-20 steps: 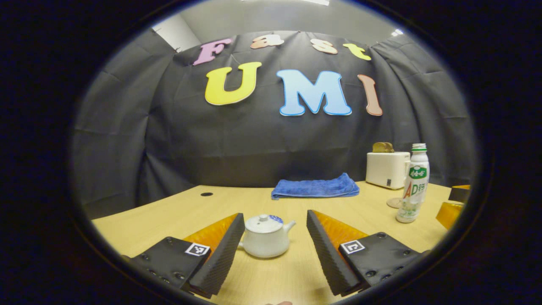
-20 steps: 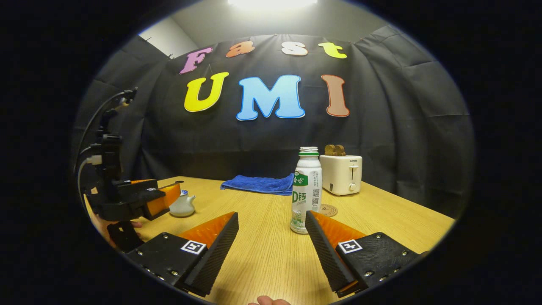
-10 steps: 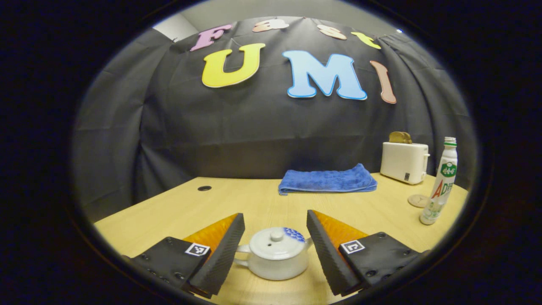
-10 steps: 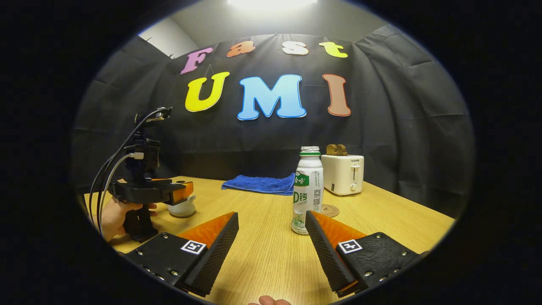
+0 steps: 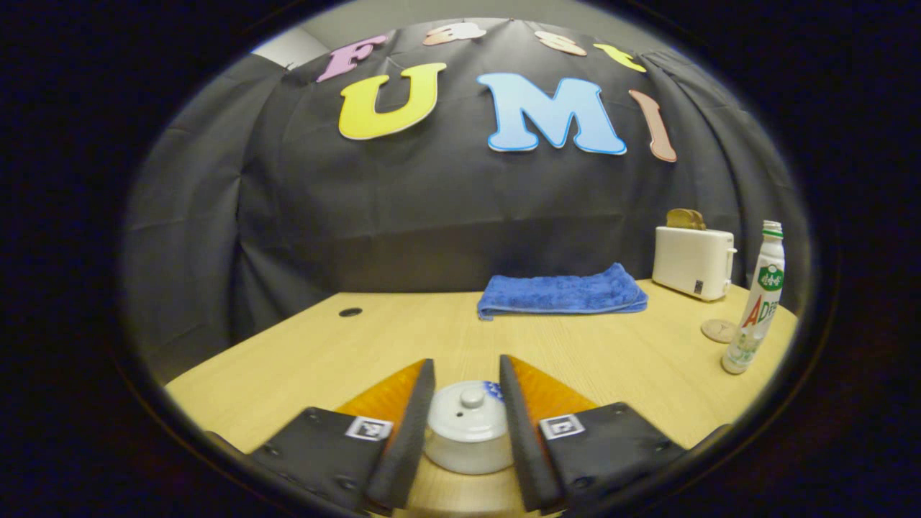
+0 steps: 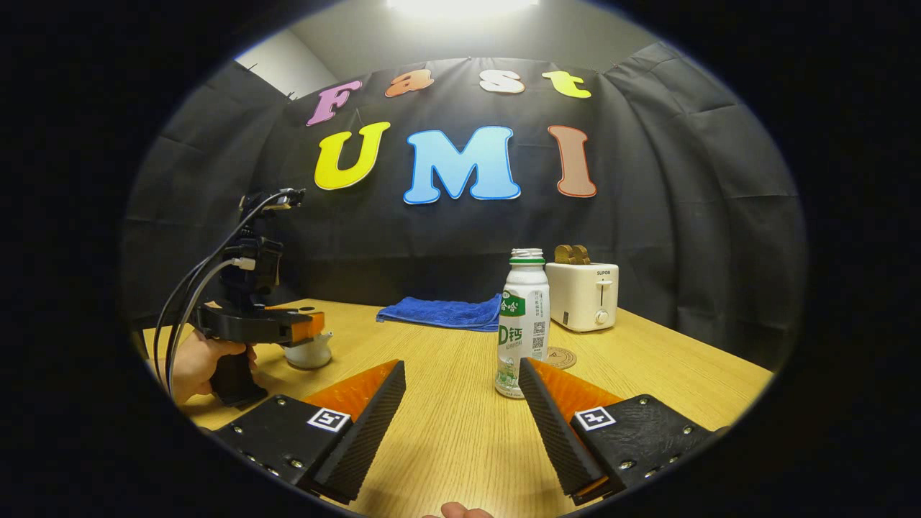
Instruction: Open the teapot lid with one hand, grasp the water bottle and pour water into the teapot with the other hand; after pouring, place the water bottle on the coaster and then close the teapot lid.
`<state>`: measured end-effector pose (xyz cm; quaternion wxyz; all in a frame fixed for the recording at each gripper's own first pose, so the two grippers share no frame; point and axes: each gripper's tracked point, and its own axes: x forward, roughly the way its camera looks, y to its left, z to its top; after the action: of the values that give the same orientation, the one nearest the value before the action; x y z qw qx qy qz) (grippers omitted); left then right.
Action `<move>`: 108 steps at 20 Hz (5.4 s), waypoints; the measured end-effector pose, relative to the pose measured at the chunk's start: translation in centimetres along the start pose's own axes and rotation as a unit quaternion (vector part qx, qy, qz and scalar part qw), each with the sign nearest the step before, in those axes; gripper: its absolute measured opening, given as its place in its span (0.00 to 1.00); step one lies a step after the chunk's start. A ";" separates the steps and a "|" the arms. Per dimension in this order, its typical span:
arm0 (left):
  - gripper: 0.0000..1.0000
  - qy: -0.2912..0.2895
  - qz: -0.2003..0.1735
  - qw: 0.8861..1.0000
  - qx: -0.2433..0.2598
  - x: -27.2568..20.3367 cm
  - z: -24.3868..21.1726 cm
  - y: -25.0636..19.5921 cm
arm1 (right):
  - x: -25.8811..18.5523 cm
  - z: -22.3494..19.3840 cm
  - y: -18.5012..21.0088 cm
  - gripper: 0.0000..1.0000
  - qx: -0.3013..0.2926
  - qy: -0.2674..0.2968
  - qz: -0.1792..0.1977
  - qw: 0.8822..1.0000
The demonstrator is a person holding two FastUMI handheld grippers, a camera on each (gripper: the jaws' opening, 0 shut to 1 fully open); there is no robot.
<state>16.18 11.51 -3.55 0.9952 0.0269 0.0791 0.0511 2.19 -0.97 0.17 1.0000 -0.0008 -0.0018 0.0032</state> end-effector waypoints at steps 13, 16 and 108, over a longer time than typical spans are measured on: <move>0.24 0.009 -0.024 1.000 0.016 -0.2 -0.3 -1.1 | 0.0 0.0 0.0 0.98 0.000 0.002 -0.002 1.000; 0.14 0.001 -0.025 0.999 0.028 0.0 0.1 -1.1 | 0.1 0.0 -0.2 0.98 0.001 0.000 -0.004 1.000; 0.14 -0.082 -0.088 0.989 -0.081 -20.7 1.0 3.5 | 19.9 2.1 13.4 0.71 -0.714 -0.010 0.034 0.699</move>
<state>-4.37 12.71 0.82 0.9978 -0.0567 -0.0056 -0.0329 21.96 12.55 2.30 0.6982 -0.7149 -0.0136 0.0347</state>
